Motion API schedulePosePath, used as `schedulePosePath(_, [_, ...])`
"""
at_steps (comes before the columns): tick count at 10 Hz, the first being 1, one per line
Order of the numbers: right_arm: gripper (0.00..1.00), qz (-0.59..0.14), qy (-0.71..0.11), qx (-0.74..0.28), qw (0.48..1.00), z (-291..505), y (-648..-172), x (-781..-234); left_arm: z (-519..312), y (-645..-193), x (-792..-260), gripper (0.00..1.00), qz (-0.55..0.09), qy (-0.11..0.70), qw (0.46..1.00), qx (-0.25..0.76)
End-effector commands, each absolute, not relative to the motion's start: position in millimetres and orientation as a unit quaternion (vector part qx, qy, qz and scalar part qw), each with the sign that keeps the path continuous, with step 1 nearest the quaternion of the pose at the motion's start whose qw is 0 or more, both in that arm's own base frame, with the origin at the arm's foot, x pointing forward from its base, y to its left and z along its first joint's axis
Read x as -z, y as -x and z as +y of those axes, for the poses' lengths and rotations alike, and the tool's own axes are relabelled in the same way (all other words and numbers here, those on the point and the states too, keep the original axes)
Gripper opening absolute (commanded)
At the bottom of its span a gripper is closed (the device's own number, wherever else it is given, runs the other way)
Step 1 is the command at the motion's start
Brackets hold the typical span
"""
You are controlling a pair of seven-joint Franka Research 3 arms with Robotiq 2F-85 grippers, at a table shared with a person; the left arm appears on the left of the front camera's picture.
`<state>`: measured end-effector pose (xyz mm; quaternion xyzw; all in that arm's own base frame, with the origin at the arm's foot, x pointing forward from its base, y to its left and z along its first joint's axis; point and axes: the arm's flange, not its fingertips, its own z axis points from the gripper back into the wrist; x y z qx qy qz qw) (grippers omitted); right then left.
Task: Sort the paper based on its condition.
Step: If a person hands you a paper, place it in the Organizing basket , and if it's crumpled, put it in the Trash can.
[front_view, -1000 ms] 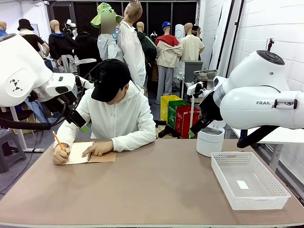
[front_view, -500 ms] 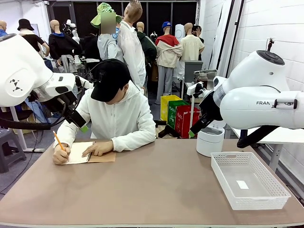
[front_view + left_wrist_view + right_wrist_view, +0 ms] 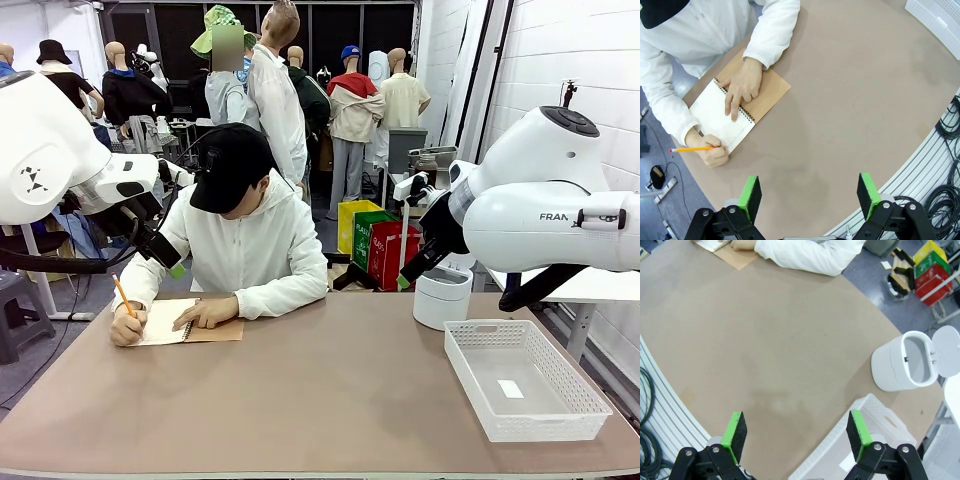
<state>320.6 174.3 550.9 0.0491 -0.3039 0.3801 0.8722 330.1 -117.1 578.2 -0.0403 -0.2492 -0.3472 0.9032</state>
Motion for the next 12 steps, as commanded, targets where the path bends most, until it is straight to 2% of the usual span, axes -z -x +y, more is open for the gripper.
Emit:
schedulePosePath(1, [1.0,-0.303,-0.051,-0.38,0.872,174.3,-320.8,-550.7,-117.4,-329.4,-578.7,1.0,-0.249,0.048,0.901,0.353])
schedulePosePath(12, [1.0,-0.303,-0.051,-0.38,0.872,174.3,-320.8,-550.7,-117.4,-329.4,-578.7,1.0,-0.249,0.048,0.901,0.353])
